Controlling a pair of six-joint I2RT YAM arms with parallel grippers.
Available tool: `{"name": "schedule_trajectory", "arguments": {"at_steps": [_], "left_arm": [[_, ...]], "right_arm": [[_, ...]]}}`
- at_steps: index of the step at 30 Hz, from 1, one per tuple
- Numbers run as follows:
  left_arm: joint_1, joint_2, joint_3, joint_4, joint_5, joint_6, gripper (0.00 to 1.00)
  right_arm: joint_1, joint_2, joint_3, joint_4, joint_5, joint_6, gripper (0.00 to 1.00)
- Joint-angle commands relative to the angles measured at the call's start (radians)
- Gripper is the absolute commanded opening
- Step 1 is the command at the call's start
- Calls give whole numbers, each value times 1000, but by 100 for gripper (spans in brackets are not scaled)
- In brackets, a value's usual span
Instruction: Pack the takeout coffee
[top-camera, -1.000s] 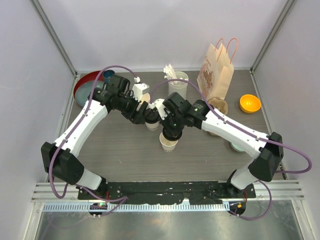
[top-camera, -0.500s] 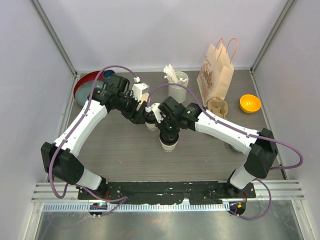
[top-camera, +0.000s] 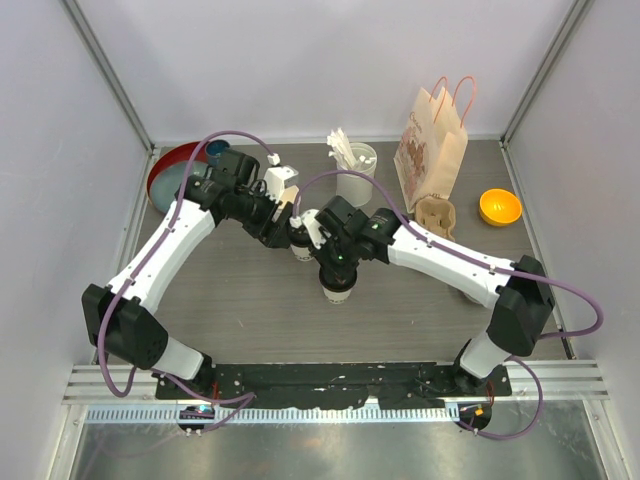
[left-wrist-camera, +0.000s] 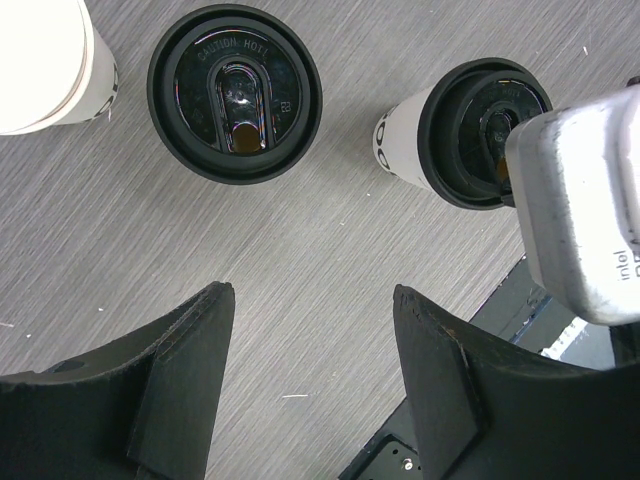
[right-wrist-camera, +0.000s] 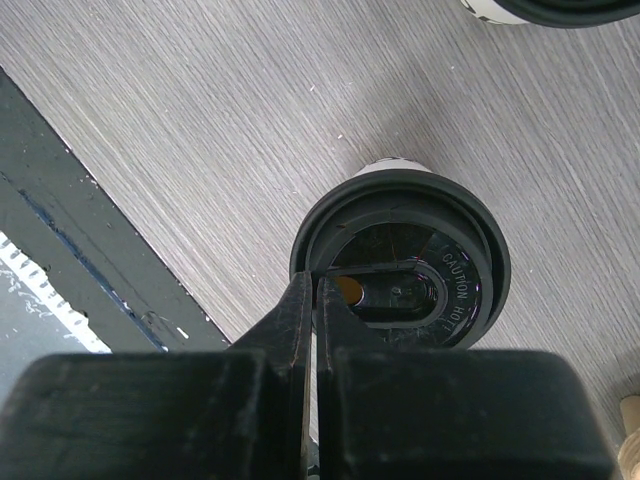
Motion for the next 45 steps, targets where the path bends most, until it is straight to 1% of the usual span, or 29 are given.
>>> {"name": "schedule_trajectory", "arguments": {"at_steps": [1,7,14,17,22,25,28,29,32,39,40,41,43,44,45], "left_arm": [[6,-14,13,-13,24,-3,69],[6,-12,13,-15,18,-2,69],[6,-14,2,-10,22,-17,68],[5,-14,-4,-10,41,-22,68],[5,-12,-5,-11,58,-22,67],[5,-14,1,-11,62,-23,67],[3,-14,7,-13,69,-26,67],[3,-12,7,-11,70,-26,67],[0,-8,5,-18,76,-26,67],[-12,-12,2,-16,75,-33,67],[-16,-15,2,-16,75,-40,67],[-20,-18,1,-15,75,-45,66],[-39,-31,-8,-1,75,-65,64],[-52,-34,-13,11,67,-75,63],[-65,-40,-24,21,62,-88,62]], "right_arm": [[7,19,-2,12,-18,12,1],[7,23,-9,17,-17,35,1],[4,5,-101,90,-64,35,1],[-19,-7,-138,119,-92,43,1],[-27,-20,-109,110,-92,45,1],[-31,-35,-71,101,-90,35,7],[-42,-40,-46,86,-78,31,16],[-47,-41,-46,84,-73,31,22],[-53,-34,-26,64,-64,23,30],[-56,-40,52,43,-69,19,39],[-56,-46,79,40,-72,19,45],[-56,-55,92,41,-73,23,46],[-64,-95,107,65,-41,49,48],[-74,-110,100,81,-17,111,50],[-93,-127,68,95,23,139,50]]}}
